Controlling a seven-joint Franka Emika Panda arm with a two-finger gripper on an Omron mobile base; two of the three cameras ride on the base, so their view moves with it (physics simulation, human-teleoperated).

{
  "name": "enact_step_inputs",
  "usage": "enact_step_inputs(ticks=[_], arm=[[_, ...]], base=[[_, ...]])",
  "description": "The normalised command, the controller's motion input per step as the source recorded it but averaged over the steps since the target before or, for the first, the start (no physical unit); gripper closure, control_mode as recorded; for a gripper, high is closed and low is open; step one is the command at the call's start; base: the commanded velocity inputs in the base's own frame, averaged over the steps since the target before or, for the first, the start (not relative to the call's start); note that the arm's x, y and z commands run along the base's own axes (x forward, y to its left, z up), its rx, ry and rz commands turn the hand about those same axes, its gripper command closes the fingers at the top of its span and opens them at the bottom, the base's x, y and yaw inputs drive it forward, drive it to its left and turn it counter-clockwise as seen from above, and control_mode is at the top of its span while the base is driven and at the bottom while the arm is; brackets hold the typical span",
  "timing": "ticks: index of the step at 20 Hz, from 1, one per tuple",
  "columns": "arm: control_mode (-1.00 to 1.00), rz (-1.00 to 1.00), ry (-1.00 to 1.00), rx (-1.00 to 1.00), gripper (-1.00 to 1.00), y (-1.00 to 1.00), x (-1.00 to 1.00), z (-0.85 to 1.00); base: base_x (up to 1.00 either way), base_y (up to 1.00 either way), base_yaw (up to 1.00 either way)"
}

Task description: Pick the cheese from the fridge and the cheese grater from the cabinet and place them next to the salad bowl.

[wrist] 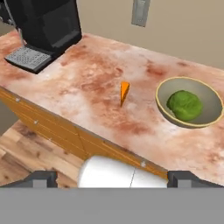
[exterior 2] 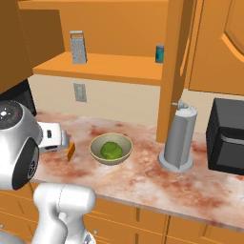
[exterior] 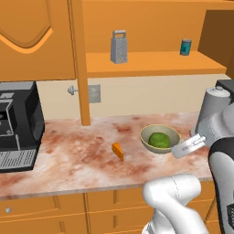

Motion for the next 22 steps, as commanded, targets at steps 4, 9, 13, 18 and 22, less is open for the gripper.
enact_step_inputs(ticks=[4, 9, 13, 18, 22], arm=[[-1.00, 0.13, -0.28, -0.01, -1.00, 0.00, -0.44, 0.45], [-1.00, 0.04, -0.03, 0.09, -1.00, 0.00, -0.07, 0.69], [-1.00, 0.00, -0.05, 0.01, -1.00, 0.00, 0.00, 0.35], [-1.00, 0.00, -0.11, 0.00, -1.00, 0.00, 0.00, 0.14], [-1.00, -0.02, -0.09, 0.05, -1.00, 0.00, 0.00, 0.10]], base=[[0.00, 0.00, 0.00], [0.00, 0.00, 0.00], [0.00, 0.00, 0.00], [0.00, 0.00, 0.00], [0.00, 0.00, 0.00]])
